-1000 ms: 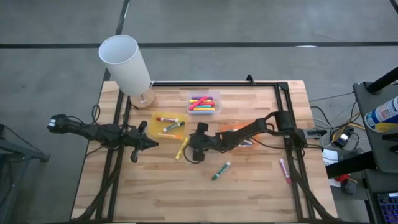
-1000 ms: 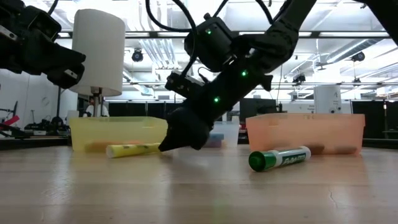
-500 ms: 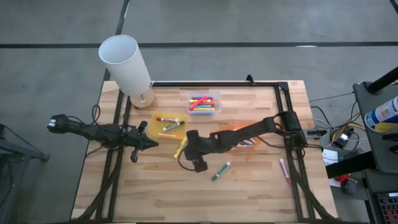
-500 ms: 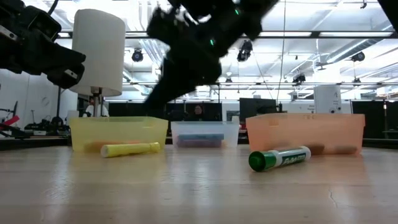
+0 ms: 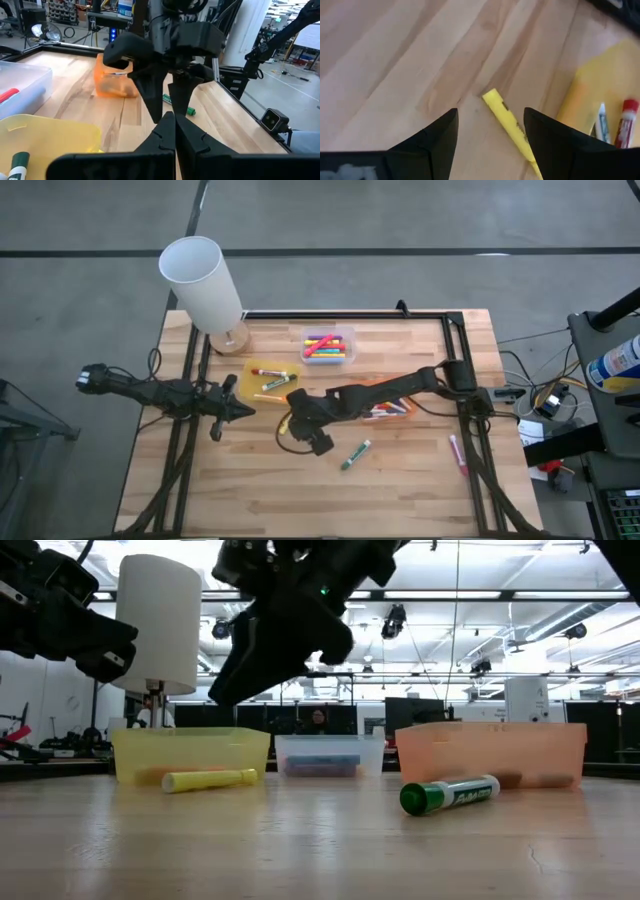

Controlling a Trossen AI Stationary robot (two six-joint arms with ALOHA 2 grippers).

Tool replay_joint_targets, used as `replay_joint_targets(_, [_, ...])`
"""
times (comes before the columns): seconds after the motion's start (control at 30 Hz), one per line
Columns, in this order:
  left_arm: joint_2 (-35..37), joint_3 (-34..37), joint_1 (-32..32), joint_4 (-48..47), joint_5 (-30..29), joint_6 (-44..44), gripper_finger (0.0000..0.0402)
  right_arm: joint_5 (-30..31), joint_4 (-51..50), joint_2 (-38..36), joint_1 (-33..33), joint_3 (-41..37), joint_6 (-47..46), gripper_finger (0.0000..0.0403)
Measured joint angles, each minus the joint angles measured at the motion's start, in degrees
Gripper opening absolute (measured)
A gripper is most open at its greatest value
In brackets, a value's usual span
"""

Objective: Pick & Place Markers
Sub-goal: Put the large yellow highlighter pen into the transparent bin

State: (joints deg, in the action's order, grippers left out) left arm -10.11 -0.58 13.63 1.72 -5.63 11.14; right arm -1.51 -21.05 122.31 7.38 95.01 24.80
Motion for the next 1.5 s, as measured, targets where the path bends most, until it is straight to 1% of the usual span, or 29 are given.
replay_joint_targets(0.07, [-0.07, 0.00, -0.02, 0.02, 0.00, 0.02, 0.0000, 1.10, -1.64, 0.14, 0.08, 0.54, -3.79, 0.0219])
replay_joint_targets(0.13, [-0.15, 0.00, -0.02, 0.02, 0.01, 0.02, 0.0000, 1.52, -5.98, -0.36, 0.25, 0.61, -8.40, 0.0214])
replay_joint_targets(0.23, [-0.22, 0.00, -0.01, 0.02, 0.02, 0.00, 0.0000, 0.41, -14.11, -1.51, 1.08, 0.61, -16.73, 0.0189])
replay_joint_targets(0.37, [-0.20, 0.00, -0.02, 0.02, 0.00, 0.02, 0.0000, -2.71, -21.67, -3.80, 4.19, -0.38, -25.21, 0.0129])
replay_joint_targets(0.53, [-0.20, 0.00, -0.02, 0.02, 0.02, 0.00, 0.0000, -3.25, -27.31, -6.02, 9.81, -4.85, -32.25, 0.0035])
replay_joint_targets(0.57, [-0.20, 0.00, -0.02, 0.02, 0.00, 0.02, 0.0000, -3.23, -28.92, -6.50, 10.82, -5.53, -34.06, 0.0021])
replay_joint_targets(0.67, [-0.20, 0.00, -0.02, 0.02, 0.00, 0.00, 0.0000, -2.99, -32.22, -8.10, 13.94, -7.62, -39.46, 0.0014])
replay_joint_targets(0.77, [-0.20, 0.00, -0.01, 0.01, 0.00, 0.01, 0.0000, -2.47, -33.38, -10.04, 17.38, -9.30, -44.34, 0.0010])
replay_joint_targets(0.87, [-0.20, 0.00, -0.02, 0.00, 0.01, 0.00, 0.0000, 0.27, -32.37, -13.75, 21.00, -11.71, -47.87, 0.0008])
replay_joint_targets(0.97, [-0.22, 0.00, -0.02, 0.00, 0.02, 0.00, 0.0000, 6.86, -25.35, -18.52, 24.27, -16.59, -49.92, 0.0008])
replay_joint_targets(1.1, [-0.26, 0.00, 0.00, 0.07, 0.00, 0.00, 0.0000, 11.91, -8.46, -27.57, 26.14, -27.07, -48.63, 0.0008])
replay_joint_targets(1.23, [-0.31, 0.00, -0.02, 0.02, 0.00, 0.00, 0.0000, 12.18, 4.90, -38.47, 25.76, -39.10, -45.21, 0.0008])
replay_joint_targets(1.4, [-0.40, 0.00, -0.02, 0.77, -0.49, -1.72, 0.0000, 12.20, 21.56, -54.01, 25.61, -53.53, -40.44, 0.0008])
replay_joint_targets(1.5, [-0.39, 0.00, -0.02, 1.17, -0.46, -0.01, 0.0000, 12.12, 29.16, -62.30, 25.63, -60.69, -38.76, 0.0008])
